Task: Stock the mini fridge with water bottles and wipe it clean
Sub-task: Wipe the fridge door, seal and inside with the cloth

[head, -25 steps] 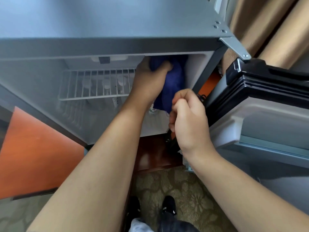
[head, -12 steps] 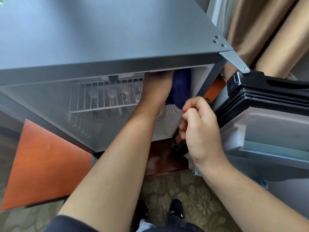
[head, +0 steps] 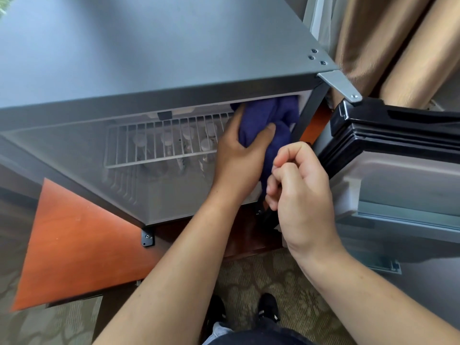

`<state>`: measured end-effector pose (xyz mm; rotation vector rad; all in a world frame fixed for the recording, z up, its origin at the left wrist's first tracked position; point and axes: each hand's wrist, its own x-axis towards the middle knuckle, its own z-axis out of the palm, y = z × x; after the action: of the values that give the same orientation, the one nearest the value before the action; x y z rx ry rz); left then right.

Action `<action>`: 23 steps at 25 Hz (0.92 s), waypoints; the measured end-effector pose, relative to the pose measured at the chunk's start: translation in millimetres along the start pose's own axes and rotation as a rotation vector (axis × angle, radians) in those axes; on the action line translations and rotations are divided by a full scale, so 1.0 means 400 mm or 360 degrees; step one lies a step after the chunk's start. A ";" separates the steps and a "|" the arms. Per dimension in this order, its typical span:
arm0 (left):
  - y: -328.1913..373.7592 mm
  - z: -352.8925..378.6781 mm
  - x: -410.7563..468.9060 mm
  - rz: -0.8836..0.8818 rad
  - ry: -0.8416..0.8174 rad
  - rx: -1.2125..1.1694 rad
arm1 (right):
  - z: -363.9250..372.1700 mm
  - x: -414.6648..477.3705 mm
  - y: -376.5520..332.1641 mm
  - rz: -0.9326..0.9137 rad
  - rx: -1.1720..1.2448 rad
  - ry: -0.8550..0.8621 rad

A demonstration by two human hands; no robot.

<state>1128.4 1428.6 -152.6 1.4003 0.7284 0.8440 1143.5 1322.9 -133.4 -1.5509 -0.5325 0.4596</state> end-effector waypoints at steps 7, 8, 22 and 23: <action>-0.007 0.009 -0.003 -0.0173 0.0036 0.0055 | -0.003 0.005 0.052 0.0335 -0.0046 -0.0012; -0.024 0.002 -0.023 -0.0201 0.0003 0.0082 | 0.005 -0.001 0.073 0.0458 -0.0010 0.0013; -0.022 -0.065 -0.032 -0.0093 0.0039 0.0675 | 0.029 -0.058 0.107 0.0741 0.0122 -0.0109; -0.002 -0.058 -0.004 -0.0120 0.0093 0.0700 | 0.032 -0.047 0.095 0.0711 0.0120 -0.0113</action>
<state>1108.0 1439.4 -154.9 1.7289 1.0498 0.6916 1123.1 1321.3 -172.7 -1.5848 -0.2143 0.8678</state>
